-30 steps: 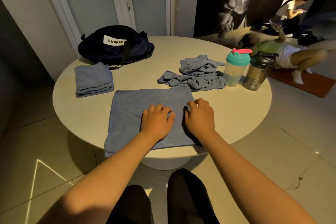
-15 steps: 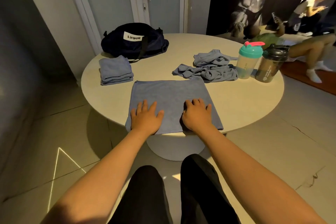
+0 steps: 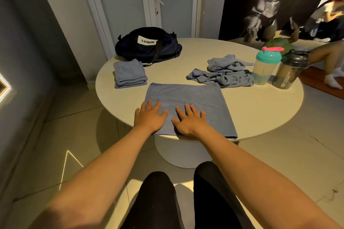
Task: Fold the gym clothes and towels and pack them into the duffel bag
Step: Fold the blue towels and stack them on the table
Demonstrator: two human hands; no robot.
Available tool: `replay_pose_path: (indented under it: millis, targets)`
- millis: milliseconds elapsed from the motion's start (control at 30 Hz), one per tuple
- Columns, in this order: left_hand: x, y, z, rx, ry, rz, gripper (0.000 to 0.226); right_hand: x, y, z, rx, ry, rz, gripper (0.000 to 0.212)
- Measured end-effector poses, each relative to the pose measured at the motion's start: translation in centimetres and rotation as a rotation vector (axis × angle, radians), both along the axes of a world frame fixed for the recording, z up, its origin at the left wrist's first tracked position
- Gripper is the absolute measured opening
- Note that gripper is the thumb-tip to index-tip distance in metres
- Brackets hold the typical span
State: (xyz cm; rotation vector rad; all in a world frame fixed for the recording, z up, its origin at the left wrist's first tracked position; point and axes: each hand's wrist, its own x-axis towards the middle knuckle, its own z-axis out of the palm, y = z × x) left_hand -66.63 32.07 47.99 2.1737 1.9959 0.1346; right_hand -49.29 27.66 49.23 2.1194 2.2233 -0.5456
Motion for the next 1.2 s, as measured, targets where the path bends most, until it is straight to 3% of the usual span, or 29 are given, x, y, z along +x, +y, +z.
replay_pose_path:
  millis: [233, 333, 400, 500, 667, 1033, 1100, 1200]
  targets:
    - [-1.5, -0.3, 0.0, -0.073, 0.019, -0.044, 0.066, 3.8, -0.1, -0.5, 0.102, 0.077, -0.014, 0.056]
    - [-0.1, -1.2, 0.1, 0.134, 0.092, -0.030, 0.057, 4.5, -0.3, -1.2, 0.121, 0.046, -0.013, 0.055]
    - [2.1, -2.6, 0.4, 0.296, -0.005, -0.151, 0.047, 4.2, -0.5, -1.4, 0.124, 0.043, -0.016, 0.057]
    - [4.5, -4.6, -0.1, 0.197, -0.198, -0.275, 0.051, 4.4, -0.4, -1.3, 0.122, 0.062, -0.019, 0.057]
    - [2.9, -4.1, -0.4, 0.019, -0.101, -0.328, 0.070, 6.9, 0.4, -1.0, 0.150, 0.034, -0.047, 0.054]
    - [4.5, -2.6, 0.4, -0.123, -0.008, -0.294, 0.069, 7.8, 0.4, -1.4, 0.187, 0.005, -0.135, 0.061]
    - [4.9, -2.8, 0.5, -0.084, -0.032, -0.260, 0.067, 7.7, 0.1, -1.6, 0.214, 0.001, -0.125, 0.062]
    - [6.8, -2.9, 0.9, 0.128, -0.097, -0.279, 0.052, 7.8, -0.2, -1.6, 0.273, 0.005, -0.120, 0.064]
